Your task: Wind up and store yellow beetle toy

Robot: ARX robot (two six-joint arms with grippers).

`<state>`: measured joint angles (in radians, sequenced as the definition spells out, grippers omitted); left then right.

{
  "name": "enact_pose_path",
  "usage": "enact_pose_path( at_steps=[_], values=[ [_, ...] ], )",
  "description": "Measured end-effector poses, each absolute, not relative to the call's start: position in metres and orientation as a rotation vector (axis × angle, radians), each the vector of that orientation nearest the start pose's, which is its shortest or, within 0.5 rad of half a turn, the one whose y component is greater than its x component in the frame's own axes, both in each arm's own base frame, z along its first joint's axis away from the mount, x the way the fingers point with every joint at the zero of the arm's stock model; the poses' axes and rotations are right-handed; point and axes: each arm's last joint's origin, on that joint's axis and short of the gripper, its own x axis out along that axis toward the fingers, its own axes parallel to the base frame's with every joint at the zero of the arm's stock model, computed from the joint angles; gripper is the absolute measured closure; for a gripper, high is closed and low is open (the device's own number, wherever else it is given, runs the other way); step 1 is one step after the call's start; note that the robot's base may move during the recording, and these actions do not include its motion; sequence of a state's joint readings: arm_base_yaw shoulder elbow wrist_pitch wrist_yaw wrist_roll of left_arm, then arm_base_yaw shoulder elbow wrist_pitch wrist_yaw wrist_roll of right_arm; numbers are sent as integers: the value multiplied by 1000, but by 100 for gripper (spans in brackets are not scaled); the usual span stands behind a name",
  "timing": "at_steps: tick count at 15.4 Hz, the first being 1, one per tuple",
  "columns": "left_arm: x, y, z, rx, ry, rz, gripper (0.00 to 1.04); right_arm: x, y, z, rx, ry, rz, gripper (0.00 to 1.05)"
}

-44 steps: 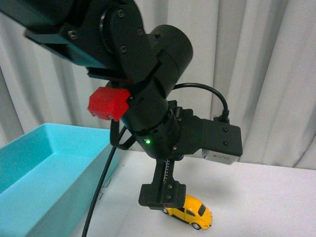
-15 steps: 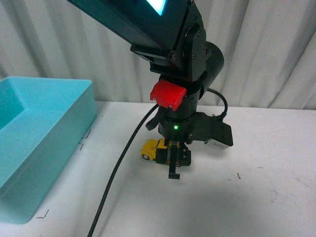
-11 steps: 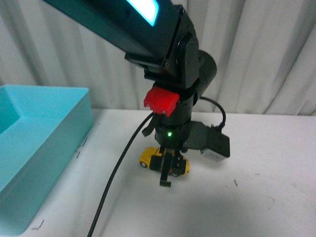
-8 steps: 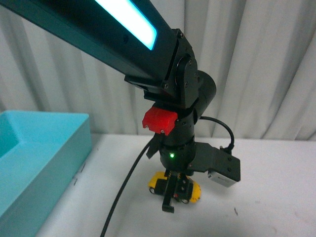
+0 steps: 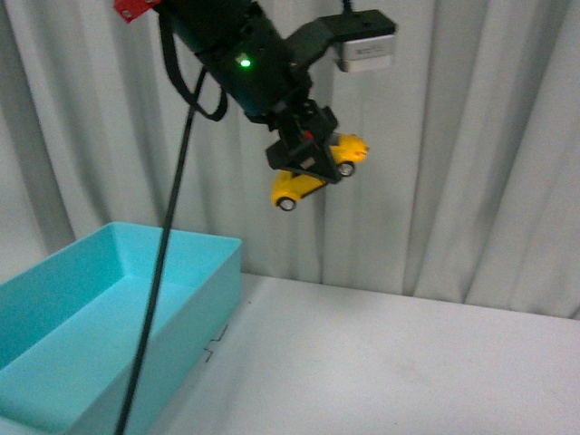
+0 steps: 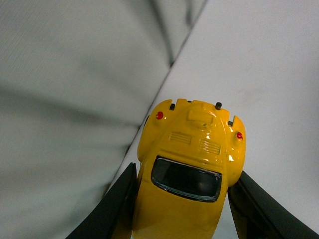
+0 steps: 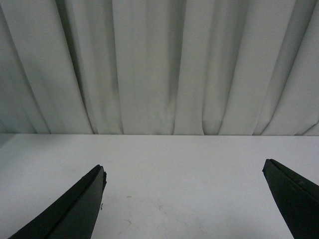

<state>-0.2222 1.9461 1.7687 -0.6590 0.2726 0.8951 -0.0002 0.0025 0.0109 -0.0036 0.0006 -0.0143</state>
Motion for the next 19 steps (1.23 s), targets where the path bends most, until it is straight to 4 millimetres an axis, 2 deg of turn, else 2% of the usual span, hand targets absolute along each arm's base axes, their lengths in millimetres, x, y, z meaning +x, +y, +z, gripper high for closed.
enact_pose_path(
  at_steps=[2,3,4,6,8,10,14,18,19],
  values=[
    [425,-43,287,672,661,-584,59,97,0,167,-14,-5,0,6],
    [425,-20,281,628,692,-487,59,97,0,167,-14,-5,0,6],
    [423,8,269,555,754,-368,59,97,0,167,-14,-4,-1,6],
    [418,44,246,464,834,-192,59,97,0,167,-14,-4,-1,6],
    [418,66,224,426,888,-44,59,97,0,167,-14,-5,0,6],
    [421,77,198,387,930,28,59,97,0,167,-14,-4,0,6],
    [418,81,151,329,998,60,59,97,0,167,-14,-5,-1,6],
    [417,76,129,321,1003,48,59,97,0,167,-14,-5,0,6],
    [416,75,126,305,1006,42,53,97,0,167,-14,-4,0,6]
  ],
)
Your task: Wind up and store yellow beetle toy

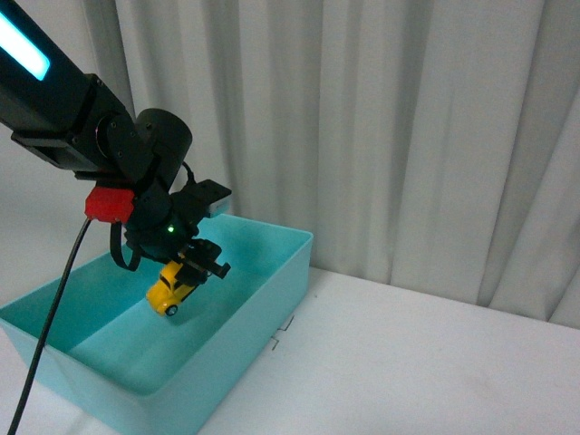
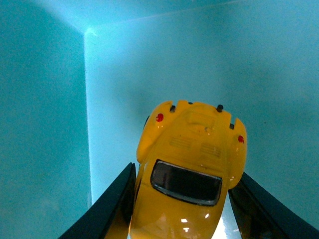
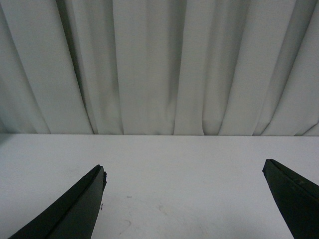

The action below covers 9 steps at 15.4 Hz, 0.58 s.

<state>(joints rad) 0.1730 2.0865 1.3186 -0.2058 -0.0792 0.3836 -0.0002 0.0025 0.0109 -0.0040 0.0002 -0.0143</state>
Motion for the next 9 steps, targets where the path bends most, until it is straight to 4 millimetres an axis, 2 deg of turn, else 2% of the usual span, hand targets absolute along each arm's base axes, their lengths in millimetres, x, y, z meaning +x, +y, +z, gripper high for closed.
enact_pose_path(
  at_steps=[4,5,7,9],
  values=[
    [408,74,115,241,1012,-20,6,97,0,167,-14,-4,0,6],
    [402,77,126,194,942,-43,7,97,0,167,-14,-5,0,6],
    [389,80,173,179,769,-73,7,97,0,167,-14,-4,-1,6],
    [375,80,198,176,690,-94,7,97,0,167,-14,-5,0,6]
  ],
)
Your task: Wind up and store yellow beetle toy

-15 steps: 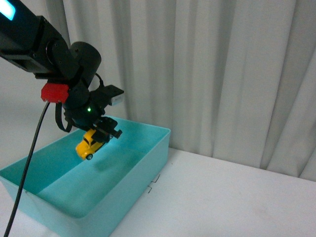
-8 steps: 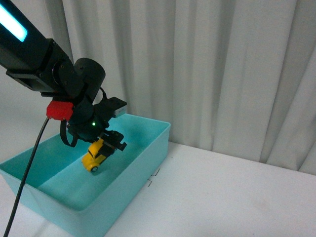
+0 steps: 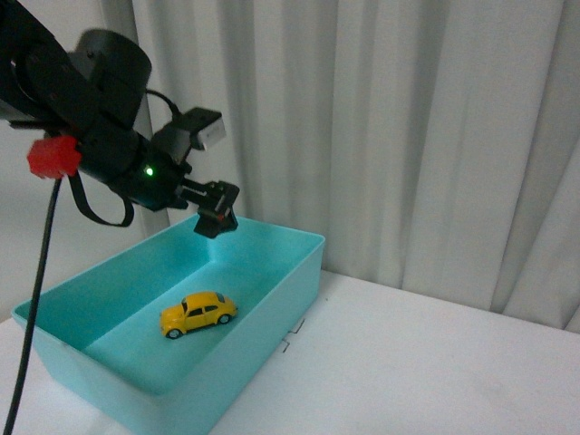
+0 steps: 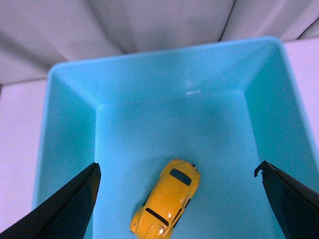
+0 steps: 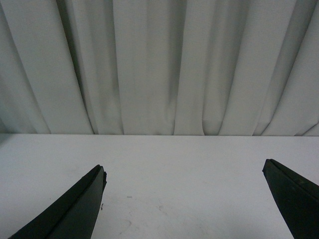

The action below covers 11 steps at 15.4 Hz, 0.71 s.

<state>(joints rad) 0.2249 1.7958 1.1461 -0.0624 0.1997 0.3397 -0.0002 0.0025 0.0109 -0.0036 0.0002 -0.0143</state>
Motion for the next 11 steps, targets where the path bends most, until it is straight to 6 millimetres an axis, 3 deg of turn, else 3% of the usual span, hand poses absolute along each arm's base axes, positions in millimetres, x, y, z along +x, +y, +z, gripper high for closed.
enact_pose_path(
  at_steps=[2,3,5,7,9,10,11],
  values=[
    [357,79,216,178,610,-111,7,97,0,167,-14,-4,-1,6],
    [352,77,220,186,442,-66,13,97,0,167,-14,-5,0,6],
    [310,61,223,97,176,-2,33,97,0,167,-14,-5,-1,6],
    [264,39,230,47,-47,-4,60,97,0,167,-14,-5,-1,6],
    [245,29,212,24,-10,-10,78,97,0,167,-14,-5,-1,6],
    [228,24,195,10,36,-4,94,97,0,167,-14,-5,-1,6],
    [201,15,192,5,-5,-4,103,97,0,167,-14,-5,-1,6]
  ],
)
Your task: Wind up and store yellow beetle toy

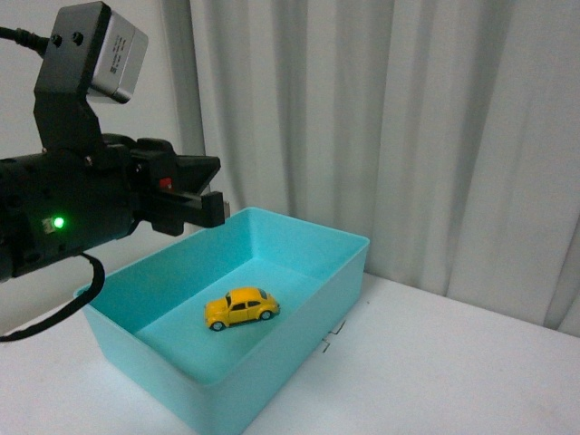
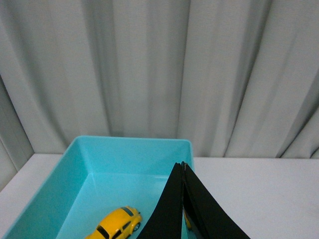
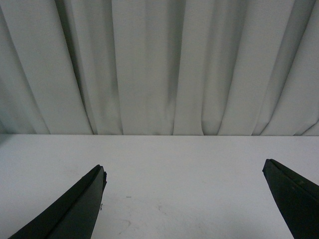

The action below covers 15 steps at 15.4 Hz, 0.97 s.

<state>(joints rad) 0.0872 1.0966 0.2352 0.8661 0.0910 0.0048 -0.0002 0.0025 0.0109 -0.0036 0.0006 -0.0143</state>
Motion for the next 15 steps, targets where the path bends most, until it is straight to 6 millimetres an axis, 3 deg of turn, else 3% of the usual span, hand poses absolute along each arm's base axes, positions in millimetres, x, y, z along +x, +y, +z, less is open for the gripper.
enact_pose_path(
  at_steps=[1,2,9,15],
  values=[
    [180,4,180,3,19,14,103,97,0,167,-14,-5,-1,6],
    [173,-1,180,4,8,-15,103,97,0,167,-15,-4,0,6],
    [144,0,160,4,36,1,103,97,0,167,-14,-4,-1,6],
    [128,0,168,4,-1,1,103,97,0,167,-15,-5,0,6]
  ],
)
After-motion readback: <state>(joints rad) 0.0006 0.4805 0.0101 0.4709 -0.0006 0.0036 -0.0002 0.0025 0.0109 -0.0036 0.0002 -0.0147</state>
